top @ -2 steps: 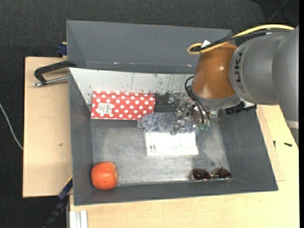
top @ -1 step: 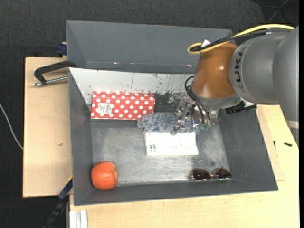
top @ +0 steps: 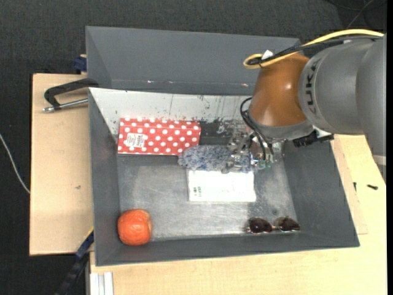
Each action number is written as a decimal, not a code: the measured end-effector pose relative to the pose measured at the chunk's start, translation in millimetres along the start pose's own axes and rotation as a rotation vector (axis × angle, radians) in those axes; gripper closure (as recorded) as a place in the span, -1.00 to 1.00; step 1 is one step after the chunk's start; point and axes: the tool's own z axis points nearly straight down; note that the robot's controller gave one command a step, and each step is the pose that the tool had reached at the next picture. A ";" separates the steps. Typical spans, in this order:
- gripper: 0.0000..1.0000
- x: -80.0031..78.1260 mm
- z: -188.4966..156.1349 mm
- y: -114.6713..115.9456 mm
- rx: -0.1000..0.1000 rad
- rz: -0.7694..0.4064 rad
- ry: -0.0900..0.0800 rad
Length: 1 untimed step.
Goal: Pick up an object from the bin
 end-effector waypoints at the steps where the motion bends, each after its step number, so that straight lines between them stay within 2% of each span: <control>1: 1.00 0.2 -19.4 -0.4 0.002 0.002 0.001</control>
Offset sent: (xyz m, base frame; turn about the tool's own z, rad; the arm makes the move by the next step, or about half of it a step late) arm 0.0000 -0.0001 0.0018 0.0000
